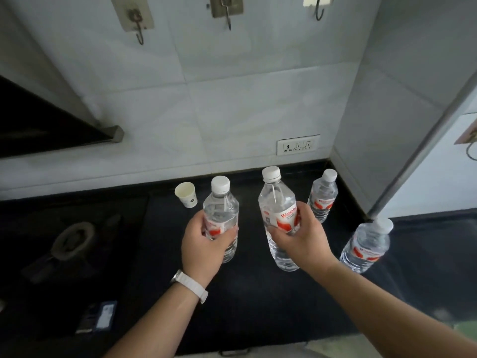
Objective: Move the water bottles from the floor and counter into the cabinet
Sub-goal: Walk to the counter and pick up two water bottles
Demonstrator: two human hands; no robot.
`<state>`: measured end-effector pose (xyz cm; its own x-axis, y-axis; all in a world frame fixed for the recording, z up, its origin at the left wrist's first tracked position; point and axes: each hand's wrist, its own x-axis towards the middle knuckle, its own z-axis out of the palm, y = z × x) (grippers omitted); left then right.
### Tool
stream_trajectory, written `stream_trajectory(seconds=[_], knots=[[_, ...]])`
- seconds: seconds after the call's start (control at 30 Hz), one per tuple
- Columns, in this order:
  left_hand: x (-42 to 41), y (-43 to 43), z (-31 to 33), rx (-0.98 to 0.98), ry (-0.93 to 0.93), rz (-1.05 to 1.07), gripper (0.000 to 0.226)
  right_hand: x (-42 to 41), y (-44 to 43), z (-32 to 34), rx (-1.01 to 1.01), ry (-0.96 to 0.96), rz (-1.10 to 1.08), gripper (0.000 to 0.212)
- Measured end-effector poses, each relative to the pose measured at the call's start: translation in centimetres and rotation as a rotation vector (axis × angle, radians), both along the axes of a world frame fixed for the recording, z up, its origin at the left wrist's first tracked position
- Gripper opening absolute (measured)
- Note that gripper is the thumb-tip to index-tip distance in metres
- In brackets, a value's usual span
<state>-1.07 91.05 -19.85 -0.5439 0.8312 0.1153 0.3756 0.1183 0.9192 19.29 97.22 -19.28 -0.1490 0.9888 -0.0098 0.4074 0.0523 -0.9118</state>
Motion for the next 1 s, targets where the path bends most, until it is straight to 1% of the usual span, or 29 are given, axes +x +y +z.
stream_trajectory(seconds=[0.17,0.3,0.5,0.63,0.8,1.0], knots=[[2.9,-2.1,1.6,-0.023,0.084,0.138,0.041,1.3,0.4,1.1,-0.021,0.027,0.14,0.058],[4.8,-4.1,2.3,-0.059,0.089,0.27,0.043,1.5,0.4,1.3,-0.042,0.043,0.282,0.058],[6.1,-9.1,3.0,-0.093,-0.001,0.447,0.046,0.1,-2.0,1.0,-0.082,0.077,0.435,0.059],[5.8,-13.4,2.8,-0.083,-0.035,0.547,0.055,-1.9,-4.9,1.4,-0.121,0.106,0.544,0.058],[5.4,-19.3,2.9,-0.06,-0.052,0.662,0.054,-4.1,-9.9,1.7,-0.125,0.105,0.661,0.058],[3.7,-28.8,2.8,-0.011,-0.078,0.746,0.051,-7.2,-18.6,2.3,-0.079,0.077,0.743,0.049]])
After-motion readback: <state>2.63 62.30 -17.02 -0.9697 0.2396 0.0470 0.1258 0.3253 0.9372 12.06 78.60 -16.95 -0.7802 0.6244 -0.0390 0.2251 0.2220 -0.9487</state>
